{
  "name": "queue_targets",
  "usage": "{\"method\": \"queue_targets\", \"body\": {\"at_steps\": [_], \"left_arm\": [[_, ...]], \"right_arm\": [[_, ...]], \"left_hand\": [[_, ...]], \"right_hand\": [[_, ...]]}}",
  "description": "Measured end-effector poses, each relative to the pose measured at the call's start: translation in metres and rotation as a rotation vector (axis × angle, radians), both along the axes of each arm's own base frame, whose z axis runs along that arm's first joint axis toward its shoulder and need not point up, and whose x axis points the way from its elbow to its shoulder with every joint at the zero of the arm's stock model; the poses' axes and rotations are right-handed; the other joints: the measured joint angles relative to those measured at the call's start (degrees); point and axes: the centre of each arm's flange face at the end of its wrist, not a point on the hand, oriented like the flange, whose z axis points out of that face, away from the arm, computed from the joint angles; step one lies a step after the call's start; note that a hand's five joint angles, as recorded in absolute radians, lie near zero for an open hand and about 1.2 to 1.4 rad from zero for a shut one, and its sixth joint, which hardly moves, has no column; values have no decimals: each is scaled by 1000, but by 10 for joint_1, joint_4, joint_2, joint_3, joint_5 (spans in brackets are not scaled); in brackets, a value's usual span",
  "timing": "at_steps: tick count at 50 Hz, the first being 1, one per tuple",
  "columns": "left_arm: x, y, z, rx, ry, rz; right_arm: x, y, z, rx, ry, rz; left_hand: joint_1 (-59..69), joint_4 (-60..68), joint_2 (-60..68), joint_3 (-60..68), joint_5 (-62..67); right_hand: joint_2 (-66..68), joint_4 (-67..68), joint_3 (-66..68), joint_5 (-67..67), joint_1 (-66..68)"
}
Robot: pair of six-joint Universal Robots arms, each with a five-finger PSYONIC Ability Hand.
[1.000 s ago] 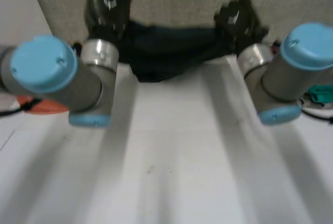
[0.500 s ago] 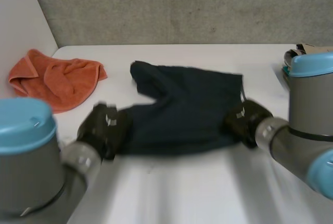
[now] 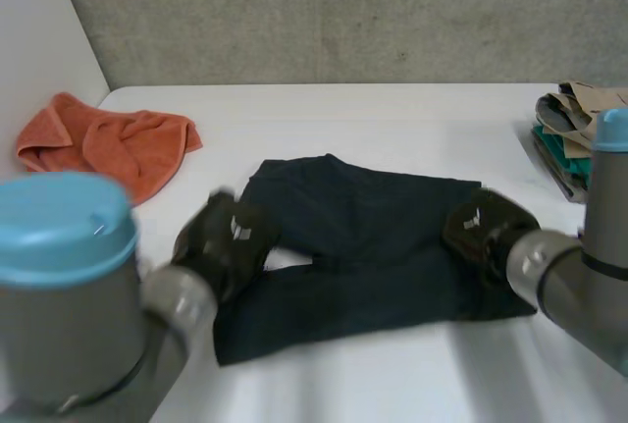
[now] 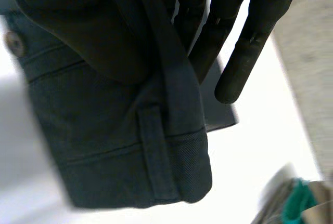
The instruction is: Fold the laundry.
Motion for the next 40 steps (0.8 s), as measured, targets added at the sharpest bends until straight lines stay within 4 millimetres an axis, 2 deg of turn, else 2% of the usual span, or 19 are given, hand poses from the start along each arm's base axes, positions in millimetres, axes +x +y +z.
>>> {"method": "queue_targets", "body": {"at_steps": [2,6,13,18,22,27,29,32,33,35,36,37,39,40], "left_arm": [[-16,-27,-2,-78,60,17],[-39,-63,-6,-196,130,34],[-82,-126,-27,-469,161,49],[-97,-158,-46,-623,108,66],[-101,-182,-59,-709,83,98],[-102,-197,-67,-742,84,122],[-102,-202,-70,-748,88,129],[-102,-205,-73,-748,93,131],[-103,-206,-74,-746,95,130],[-104,-205,-76,-741,103,126],[-104,-205,-76,-741,103,126],[-105,-203,-76,-734,113,121],[-106,-200,-73,-726,130,115],[-106,-198,-71,-725,137,114]], "right_arm": [[9,-17,0,-64,-66,-17],[18,-34,-4,-127,-116,-22],[40,-83,-33,-317,-163,-16],[52,-111,-53,-457,-166,-8],[61,-133,-69,-569,-165,-2],[67,-146,-78,-625,-179,-2],[69,-153,-82,-644,-194,-6],[71,-159,-83,-650,-214,-17],[71,-160,-83,-648,-221,-22],[71,-162,-82,-643,-241,-36],[71,-162,-82,-643,-241,-36],[69,-163,-79,-633,-268,-55],[66,-165,-69,-617,-318,-87],[64,-165,-67,-612,-330,-96]], "left_hand": [[0,0,0,0,0],[0,0,0,0,0],[0,0,0,0,0],[0,0,0,0,0],[0,0,0,0,0],[0,0,0,0,0],[0,0,0,0,0],[0,-3,-4,-3,0],[-106,-108,-119,-105,-92],[-254,-240,-252,-245,-222],[-254,-240,-252,-245,-222],[-483,-459,-457,-447,-440],[-547,-556,-556,-548,-531],[-548,-564,-563,-557,-538]], "right_hand": [[0,0,0,1,0],[0,0,0,1,0],[0,0,0,2,0],[0,0,0,3,0],[0,0,0,3,0],[-14,-19,-18,-9,0],[-75,-85,-83,-72,-21],[-328,-331,-328,-331,-269],[-426,-416,-423,-422,-353],[-526,-531,-528,-527,-459],[-526,-531,-528,-527,-459],[-549,-560,-557,-547,-478],[-550,-565,-561,-547,-478],[-550,-565,-561,-547,-478]]}}
